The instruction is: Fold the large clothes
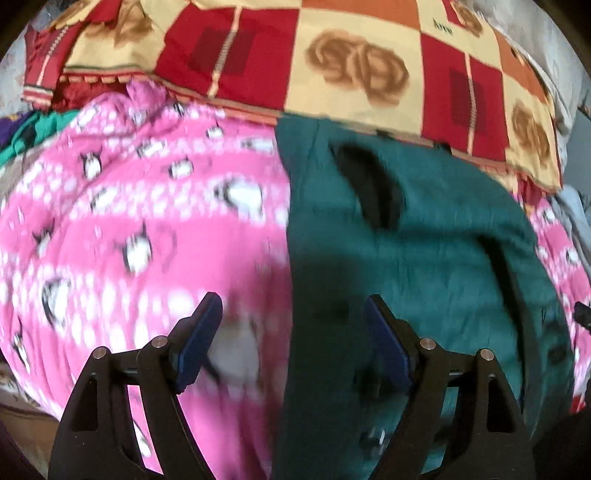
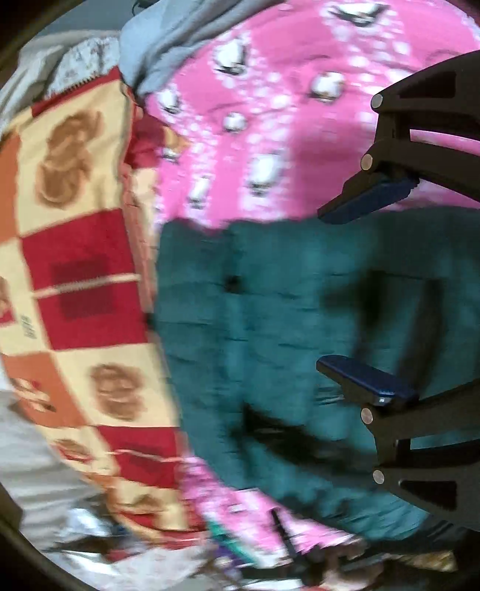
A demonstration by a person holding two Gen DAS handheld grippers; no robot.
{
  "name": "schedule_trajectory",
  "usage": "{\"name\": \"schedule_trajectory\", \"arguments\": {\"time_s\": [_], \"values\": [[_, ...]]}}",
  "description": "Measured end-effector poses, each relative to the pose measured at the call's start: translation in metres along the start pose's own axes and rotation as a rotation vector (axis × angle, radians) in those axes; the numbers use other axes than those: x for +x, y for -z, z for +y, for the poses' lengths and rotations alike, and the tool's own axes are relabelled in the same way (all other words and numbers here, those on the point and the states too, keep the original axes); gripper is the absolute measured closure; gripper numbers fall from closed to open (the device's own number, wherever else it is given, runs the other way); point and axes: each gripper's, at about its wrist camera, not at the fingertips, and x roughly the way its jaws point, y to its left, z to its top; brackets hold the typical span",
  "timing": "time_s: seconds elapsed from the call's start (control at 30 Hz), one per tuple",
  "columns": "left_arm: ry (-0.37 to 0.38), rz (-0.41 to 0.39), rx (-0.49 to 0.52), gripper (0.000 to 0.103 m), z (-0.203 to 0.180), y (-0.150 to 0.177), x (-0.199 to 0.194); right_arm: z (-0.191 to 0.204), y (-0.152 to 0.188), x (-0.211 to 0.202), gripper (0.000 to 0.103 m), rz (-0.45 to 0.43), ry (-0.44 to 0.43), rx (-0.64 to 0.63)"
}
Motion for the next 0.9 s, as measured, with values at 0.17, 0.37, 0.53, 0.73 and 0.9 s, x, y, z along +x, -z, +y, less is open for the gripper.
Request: {"name": "schedule_trajectory", "arguments": {"time_s": [0.17,0.37,0.53,0.73,0.9], "values": [[0.035,0.015,0.01,0.023,-0.004,0.026,0.001,0.016,0.044,0.026,0.032,0.142,0.08,-0.132],[0.079,-0.052,0.013,0.023,-0.003,0.034,-0.032,-0.006,0.059,-0.03,0.032,-0.064,0.011,-0.025],[0.081,-0.125,0.013,0.023,0.002,0.057,-0.05,-0.024,0.098,-0.044,0.032,-0.095,0.001,0.082],[0.127,-0.057,-0.068,0.023,0.018,0.091,-0.036,-0.023,0.128,-0.035,0.032,-0.034,0.045,0.075],[0.159,-0.057,-0.09,0.023,0.022,0.096,-0.041,-0.025,0.136,-0.033,0.032,-0.008,-0.134,0.105]]}}
